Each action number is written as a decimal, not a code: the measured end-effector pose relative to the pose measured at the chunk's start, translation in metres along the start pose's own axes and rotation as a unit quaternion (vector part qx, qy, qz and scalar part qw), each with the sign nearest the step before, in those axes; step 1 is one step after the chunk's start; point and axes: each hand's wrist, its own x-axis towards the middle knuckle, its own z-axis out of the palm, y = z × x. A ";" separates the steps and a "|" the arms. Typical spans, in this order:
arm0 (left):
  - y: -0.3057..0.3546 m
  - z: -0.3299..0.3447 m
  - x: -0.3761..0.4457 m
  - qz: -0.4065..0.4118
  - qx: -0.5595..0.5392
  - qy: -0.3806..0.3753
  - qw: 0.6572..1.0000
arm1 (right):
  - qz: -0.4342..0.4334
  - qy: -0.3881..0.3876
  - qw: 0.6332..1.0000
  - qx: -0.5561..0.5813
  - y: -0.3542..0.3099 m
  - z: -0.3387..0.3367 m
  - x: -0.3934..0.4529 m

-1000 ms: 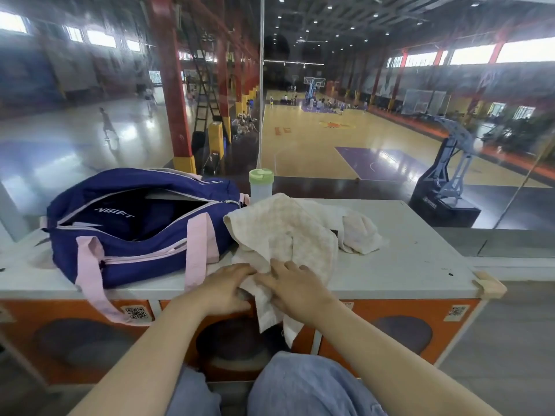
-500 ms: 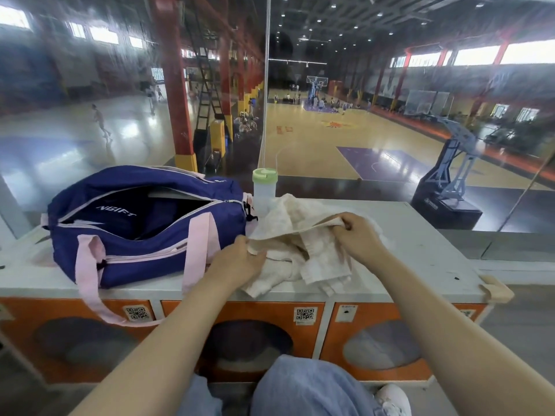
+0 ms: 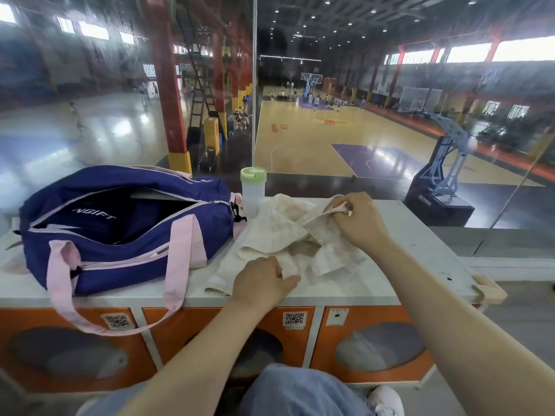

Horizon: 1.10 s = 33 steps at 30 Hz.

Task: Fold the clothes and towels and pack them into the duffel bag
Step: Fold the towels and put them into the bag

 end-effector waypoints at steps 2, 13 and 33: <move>-0.002 0.006 0.000 0.023 0.069 0.018 0.997 | -0.011 0.012 0.999 -0.037 0.001 0.001 -0.001; 0.018 -0.135 0.045 0.157 -0.071 0.199 0.965 | -0.147 0.074 0.986 -0.028 -0.026 -0.028 -0.011; 0.013 -0.133 -0.041 -0.140 -0.751 -0.139 0.630 | -0.045 -0.061 0.971 0.227 -0.116 0.008 -0.081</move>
